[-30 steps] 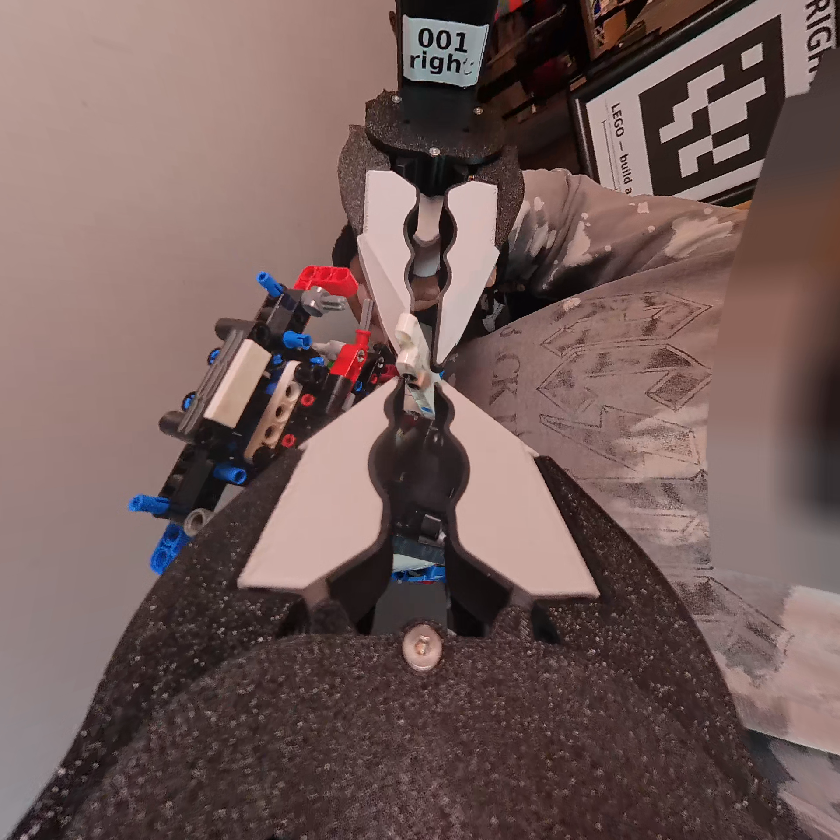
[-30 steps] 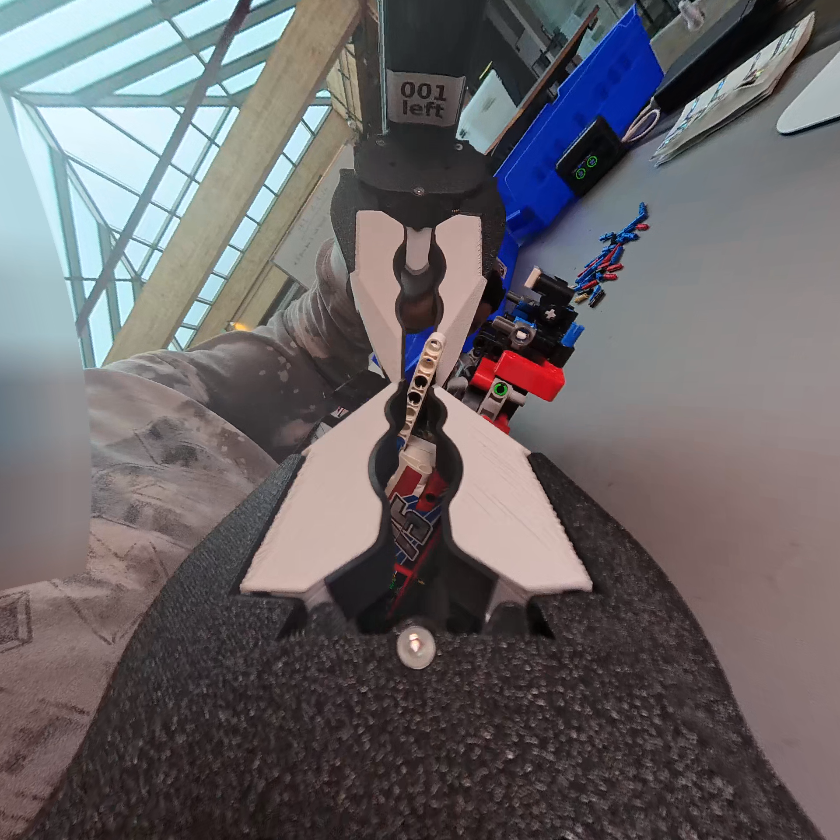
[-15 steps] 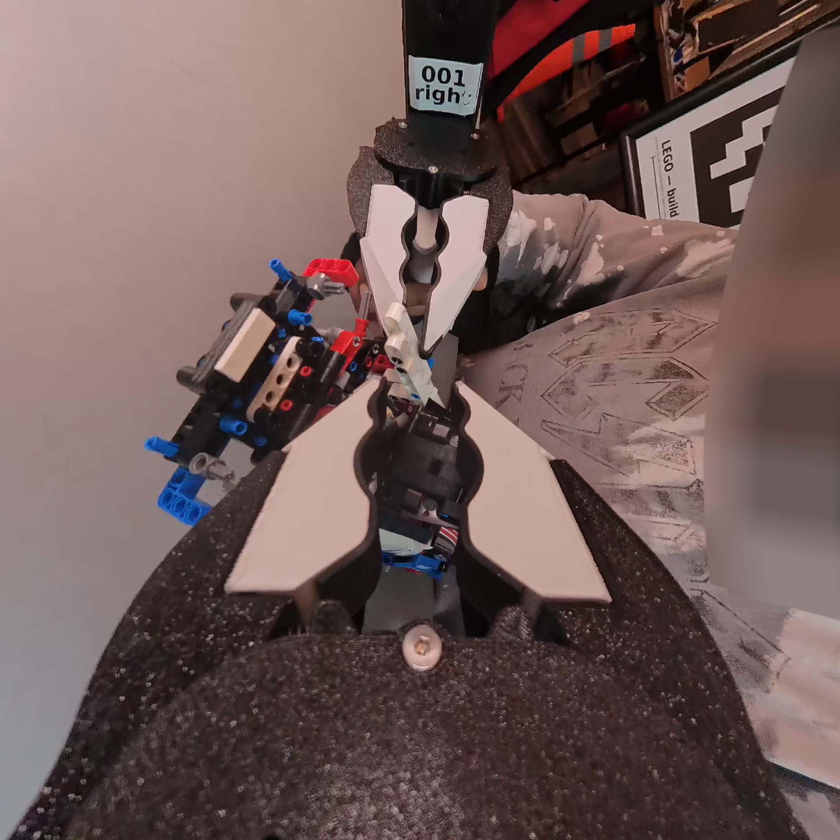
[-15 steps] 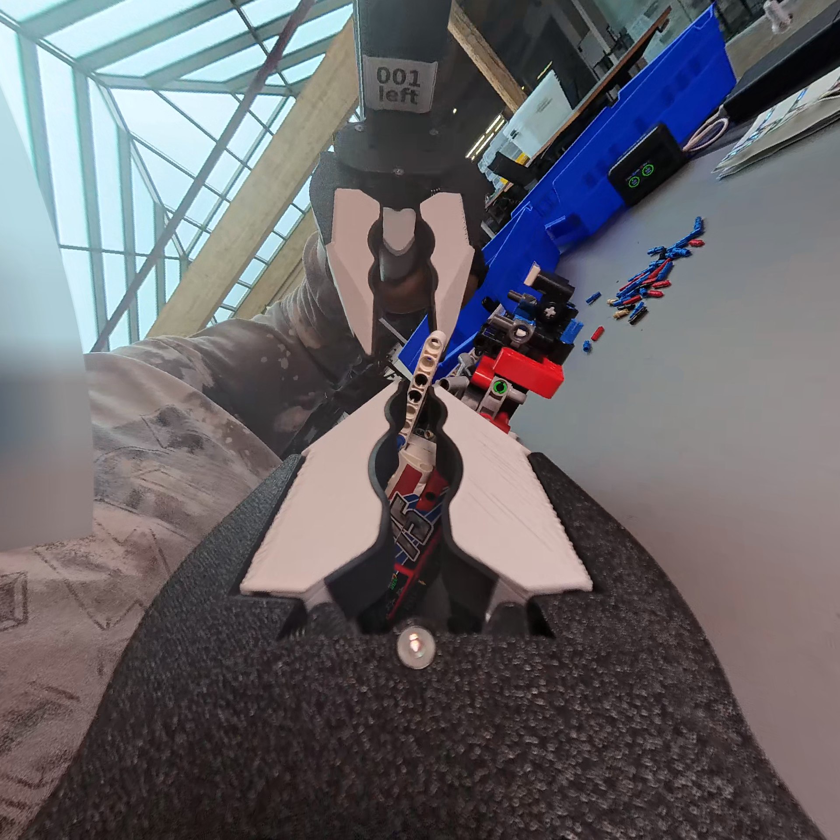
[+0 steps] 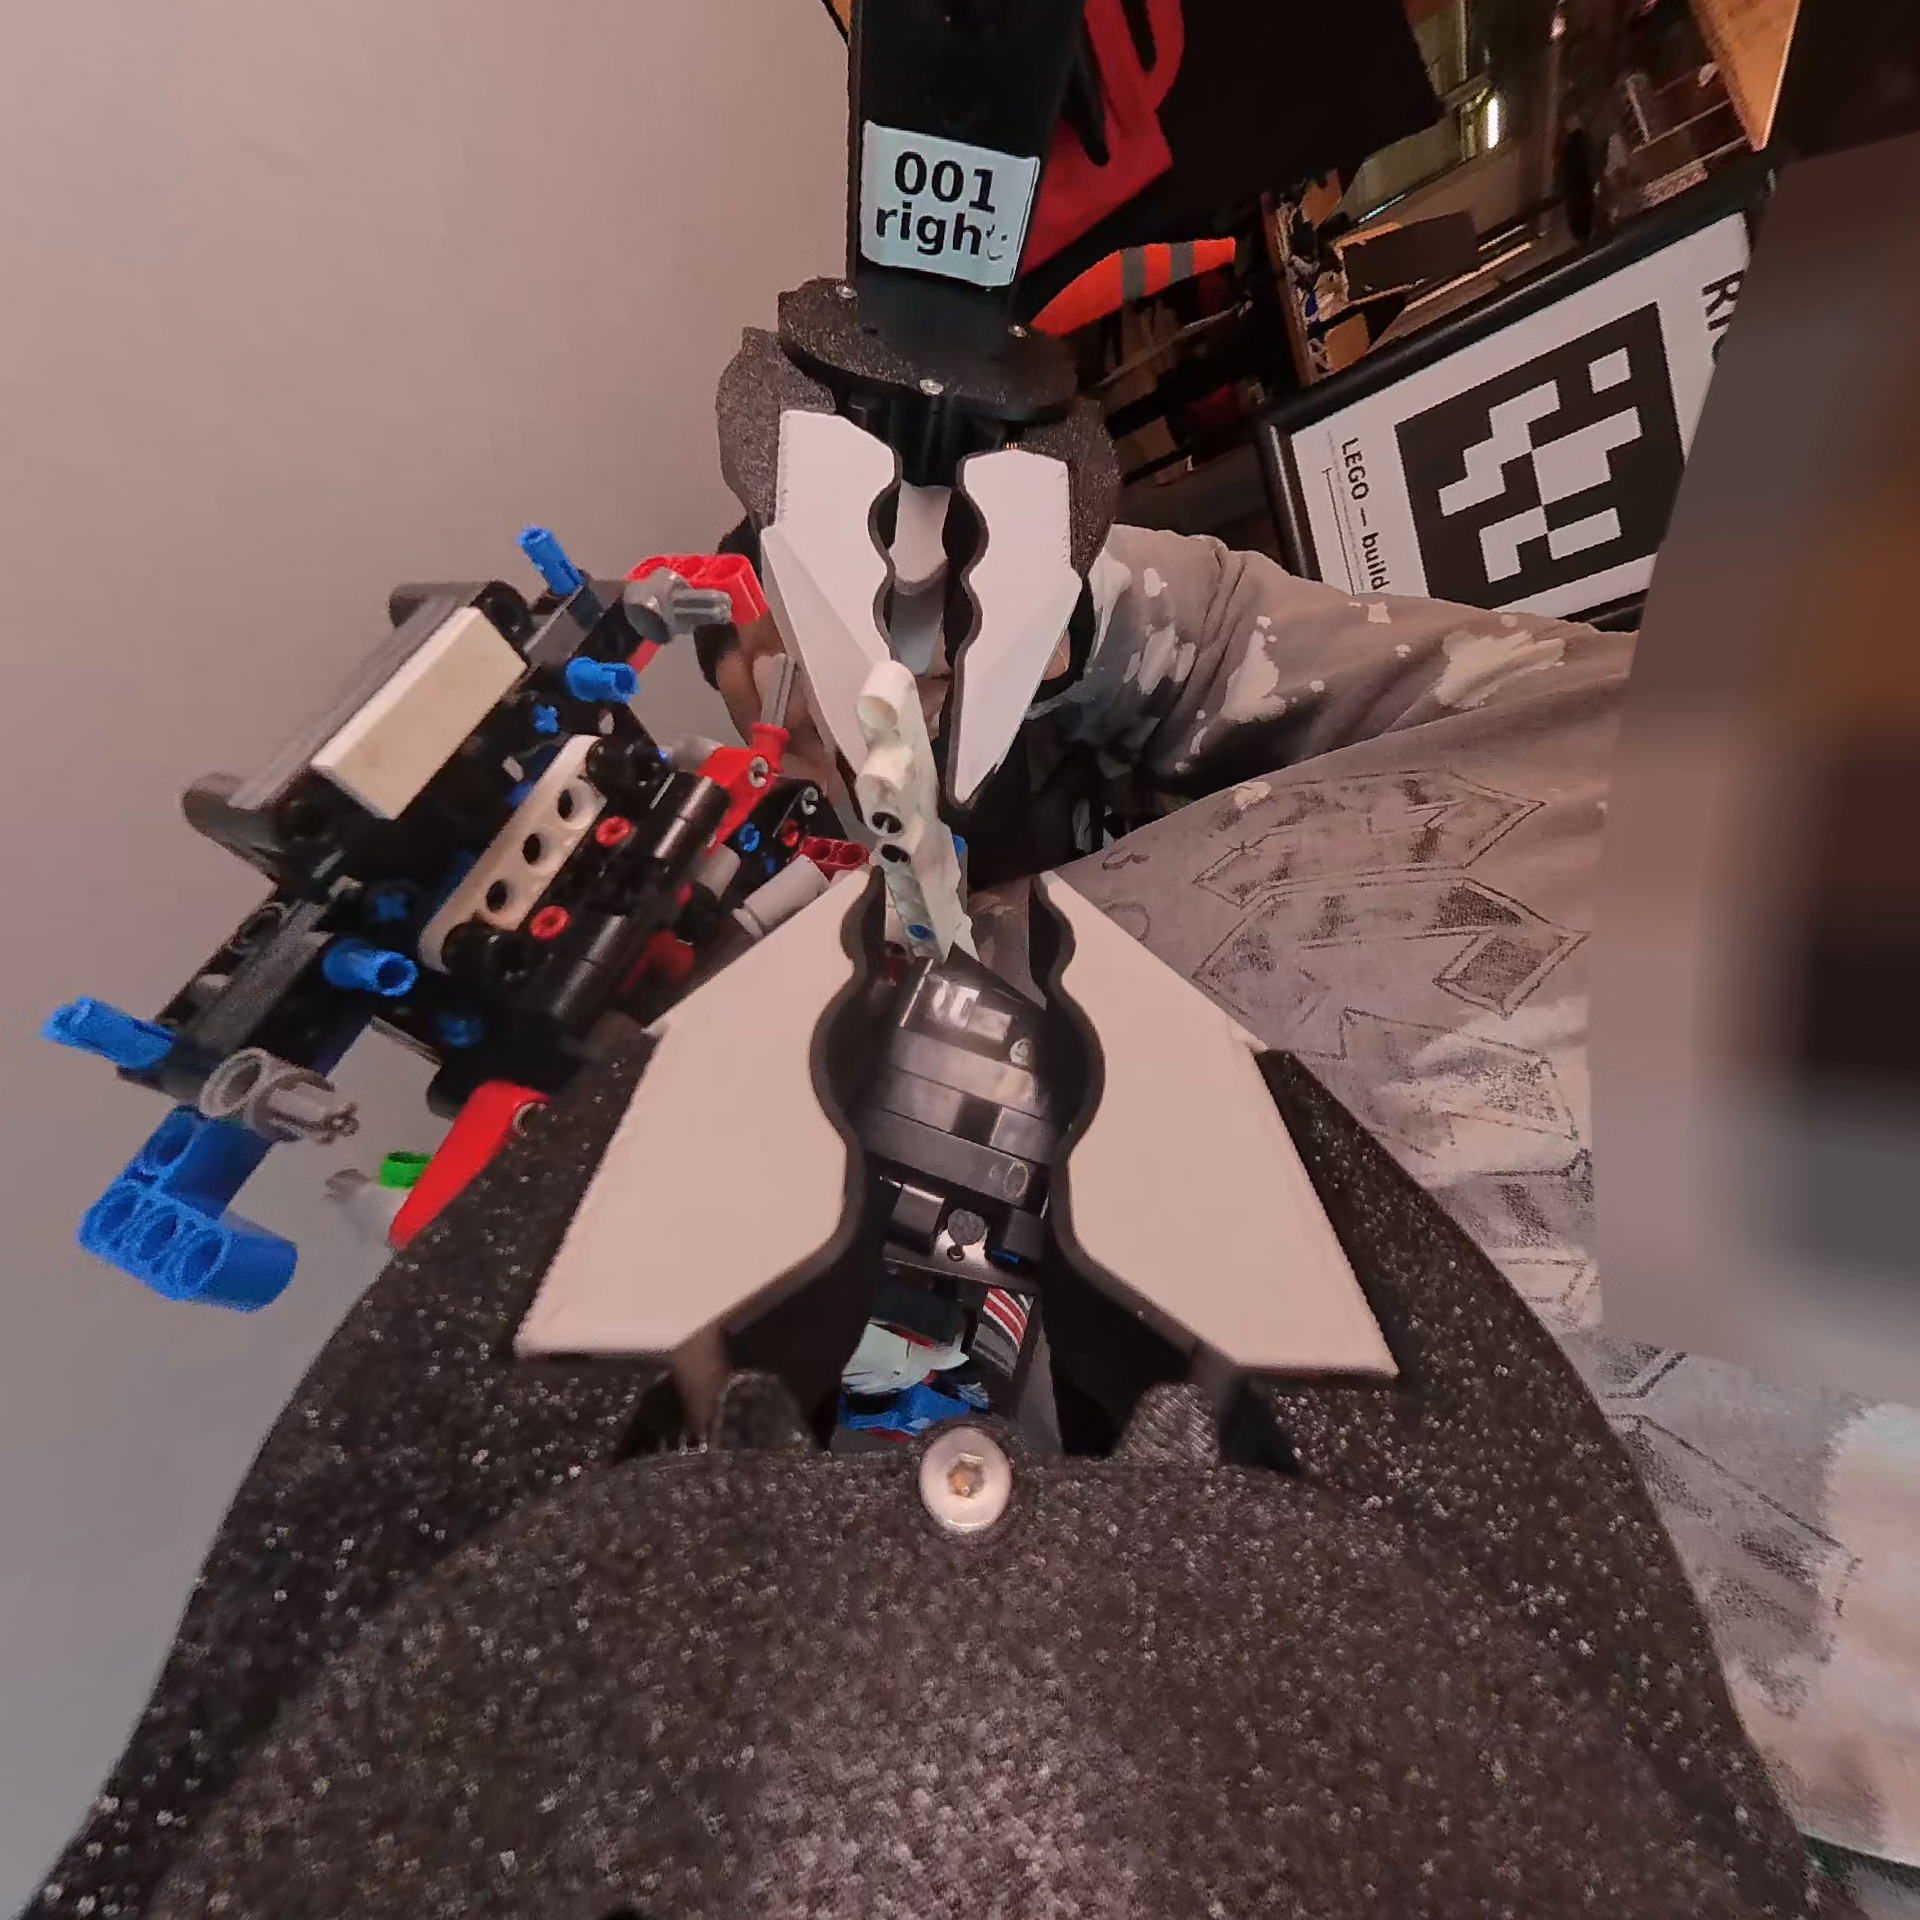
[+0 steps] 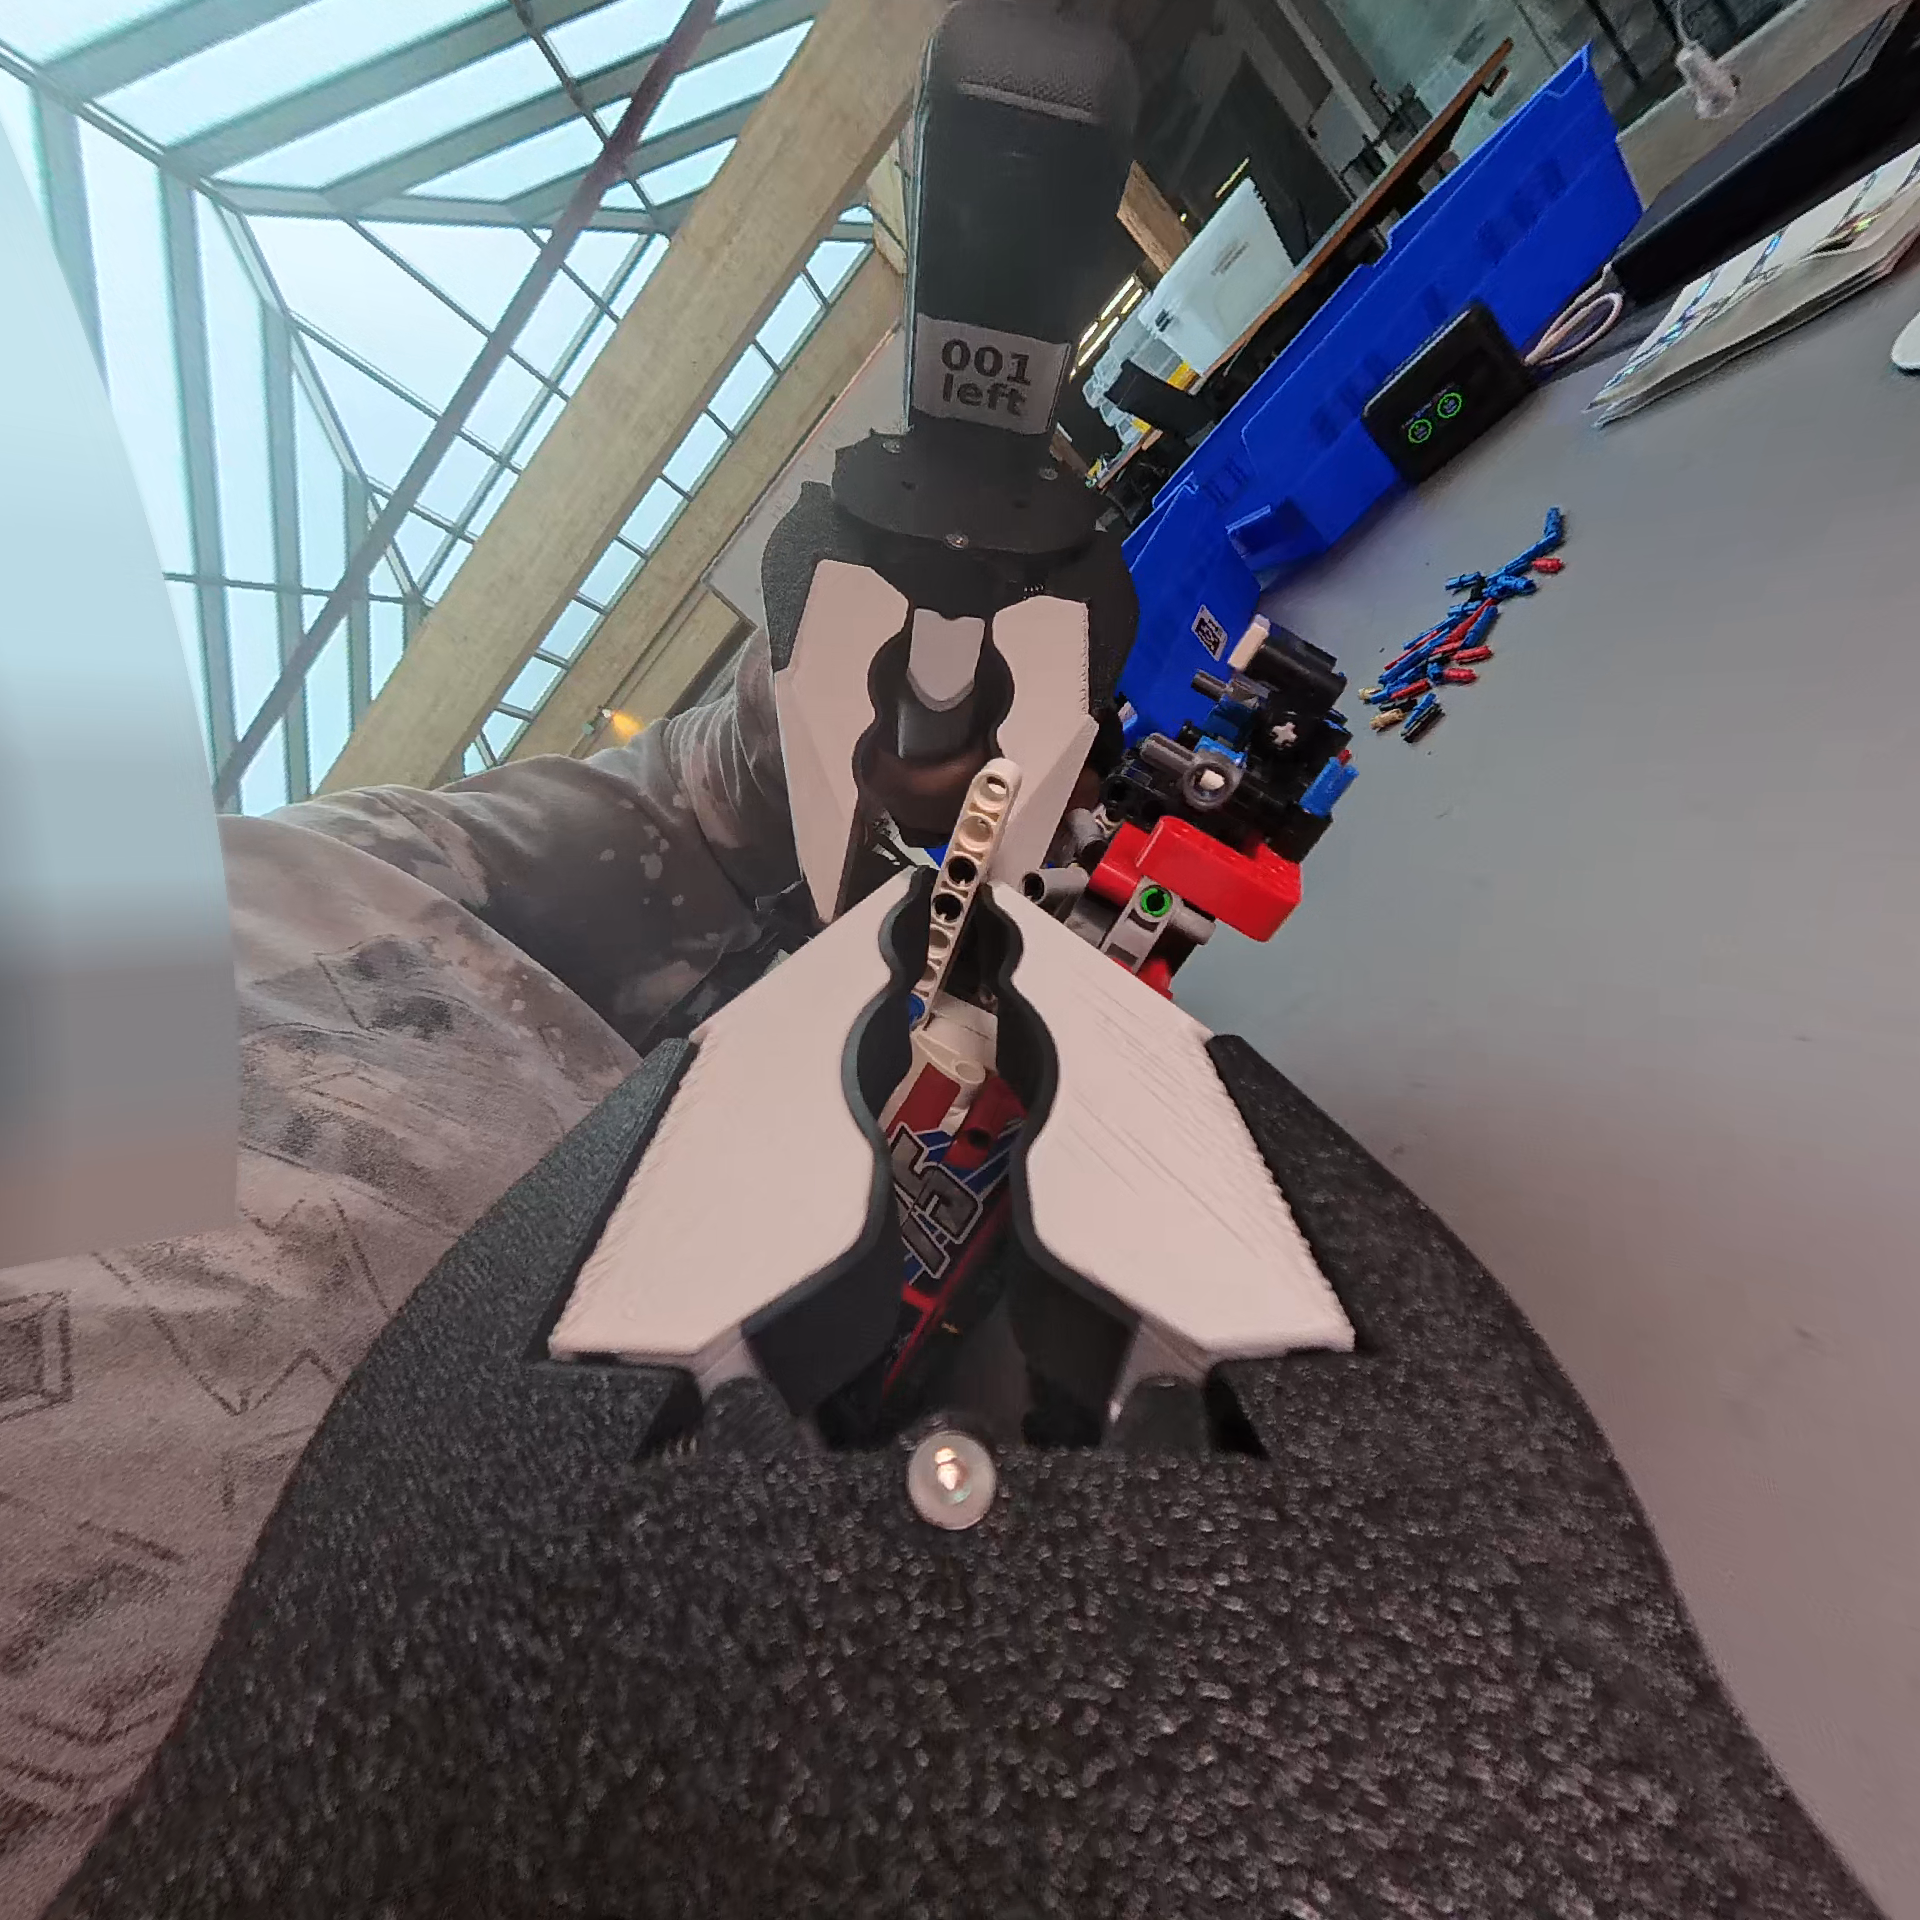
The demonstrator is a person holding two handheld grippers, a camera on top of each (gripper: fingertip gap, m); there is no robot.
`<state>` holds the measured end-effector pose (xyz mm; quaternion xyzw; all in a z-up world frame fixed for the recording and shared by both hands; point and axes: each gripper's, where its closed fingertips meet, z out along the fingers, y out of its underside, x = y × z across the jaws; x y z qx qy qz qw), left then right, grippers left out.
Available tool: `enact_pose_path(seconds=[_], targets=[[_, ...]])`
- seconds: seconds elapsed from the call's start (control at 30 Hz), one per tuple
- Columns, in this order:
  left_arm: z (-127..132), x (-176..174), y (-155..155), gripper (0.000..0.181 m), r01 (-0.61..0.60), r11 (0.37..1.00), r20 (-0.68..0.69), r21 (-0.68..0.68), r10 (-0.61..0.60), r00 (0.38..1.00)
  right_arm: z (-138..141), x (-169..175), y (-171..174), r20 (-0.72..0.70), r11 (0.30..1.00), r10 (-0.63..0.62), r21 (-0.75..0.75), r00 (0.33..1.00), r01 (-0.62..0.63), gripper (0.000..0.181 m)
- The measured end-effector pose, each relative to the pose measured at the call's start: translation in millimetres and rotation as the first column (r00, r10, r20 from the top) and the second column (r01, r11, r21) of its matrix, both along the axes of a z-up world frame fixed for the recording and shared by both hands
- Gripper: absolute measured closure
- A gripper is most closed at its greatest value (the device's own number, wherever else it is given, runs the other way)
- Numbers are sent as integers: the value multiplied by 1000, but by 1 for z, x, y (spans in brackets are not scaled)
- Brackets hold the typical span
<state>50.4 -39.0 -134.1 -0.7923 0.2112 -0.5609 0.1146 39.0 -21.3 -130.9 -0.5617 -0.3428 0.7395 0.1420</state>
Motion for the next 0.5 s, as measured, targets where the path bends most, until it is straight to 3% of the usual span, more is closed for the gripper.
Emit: enact_pose_path(seconds=[0.3, 0.33, 0.5], targets=[[0, -1, 11, 160, -44, 999, 49, 9, 44, 998, 0, 1, 7, -16, 1000, 24, -5, 1000, -24, 175], [-4, -4, 17, 176, -80, 997, 32, 20, 79, 996, -2, 1, 8, -12, 1000, 22, 2, 1000, -22, 175], [-10, -6, 13, 174, -84, 990, 34, 109, 81, 996, -6, -2, 5, 28, 998, 43, 39, 999, -44, 175]])
